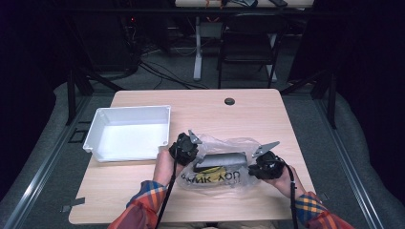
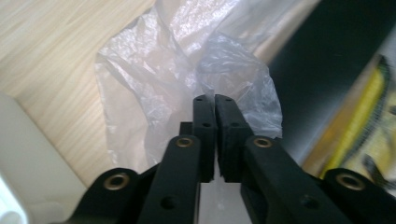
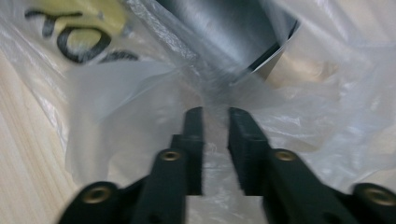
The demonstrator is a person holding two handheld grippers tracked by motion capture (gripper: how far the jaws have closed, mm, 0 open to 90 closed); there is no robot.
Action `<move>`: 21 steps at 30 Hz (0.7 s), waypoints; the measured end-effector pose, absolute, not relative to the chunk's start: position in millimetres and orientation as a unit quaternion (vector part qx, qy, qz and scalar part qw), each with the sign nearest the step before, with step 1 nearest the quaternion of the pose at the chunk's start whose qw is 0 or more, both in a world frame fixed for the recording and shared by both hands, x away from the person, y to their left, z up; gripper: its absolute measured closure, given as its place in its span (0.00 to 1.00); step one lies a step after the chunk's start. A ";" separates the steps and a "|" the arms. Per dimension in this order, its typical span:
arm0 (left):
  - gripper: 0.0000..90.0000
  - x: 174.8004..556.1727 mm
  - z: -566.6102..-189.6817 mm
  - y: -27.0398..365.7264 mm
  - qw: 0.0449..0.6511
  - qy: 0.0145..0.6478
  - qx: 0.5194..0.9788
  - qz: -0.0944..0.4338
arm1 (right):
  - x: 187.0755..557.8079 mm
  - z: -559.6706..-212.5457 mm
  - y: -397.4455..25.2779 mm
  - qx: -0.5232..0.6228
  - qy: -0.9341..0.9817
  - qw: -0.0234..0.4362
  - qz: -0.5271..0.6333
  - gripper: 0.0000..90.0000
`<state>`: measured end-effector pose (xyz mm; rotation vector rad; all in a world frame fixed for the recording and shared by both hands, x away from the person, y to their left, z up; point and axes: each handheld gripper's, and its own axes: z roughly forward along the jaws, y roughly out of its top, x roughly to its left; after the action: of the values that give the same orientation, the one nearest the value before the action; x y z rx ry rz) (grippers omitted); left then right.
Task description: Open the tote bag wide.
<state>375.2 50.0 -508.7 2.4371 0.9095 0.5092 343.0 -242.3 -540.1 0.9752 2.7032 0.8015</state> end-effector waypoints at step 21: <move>0.89 416.1 -540.4 35.4 0.147 0.362 0.890 0.236 | 315.6 -548.2 -252.6 0.291 0.926 0.039 0.236 0.98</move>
<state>416.1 35.4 -540.4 2.5597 1.0424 0.6802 315.6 -252.6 -548.2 0.8911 2.8412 0.7238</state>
